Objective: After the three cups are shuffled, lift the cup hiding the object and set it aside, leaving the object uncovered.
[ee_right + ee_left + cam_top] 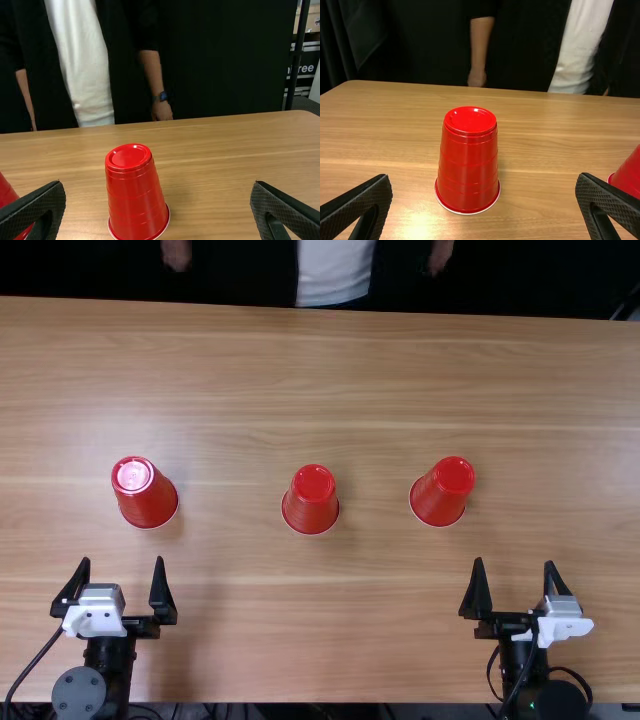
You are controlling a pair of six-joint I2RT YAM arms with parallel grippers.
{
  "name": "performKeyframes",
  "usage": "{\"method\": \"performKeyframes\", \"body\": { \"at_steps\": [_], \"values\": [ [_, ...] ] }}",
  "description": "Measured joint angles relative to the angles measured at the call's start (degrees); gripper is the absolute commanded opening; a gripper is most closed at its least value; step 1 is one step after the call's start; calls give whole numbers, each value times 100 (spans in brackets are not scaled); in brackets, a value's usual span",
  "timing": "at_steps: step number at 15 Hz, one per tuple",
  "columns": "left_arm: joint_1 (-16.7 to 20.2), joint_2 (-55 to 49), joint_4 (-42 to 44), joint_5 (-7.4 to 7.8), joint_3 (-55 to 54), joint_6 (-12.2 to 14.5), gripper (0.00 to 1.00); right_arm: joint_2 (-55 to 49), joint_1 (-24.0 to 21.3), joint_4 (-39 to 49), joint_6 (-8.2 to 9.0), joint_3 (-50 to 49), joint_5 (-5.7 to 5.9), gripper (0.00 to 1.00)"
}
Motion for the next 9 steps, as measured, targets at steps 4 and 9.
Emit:
{"method": "performKeyframes", "body": {
  "at_steps": [4, 9],
  "values": [
    [0, 0, -170, 94, 96, 72, 100, 0, 2, 0, -11, 66, 4, 100],
    [0, 1102, -1851, 33, 1943, 297, 100, 474, 2, -782, -52, 1676, 28, 100]
  ]
}}
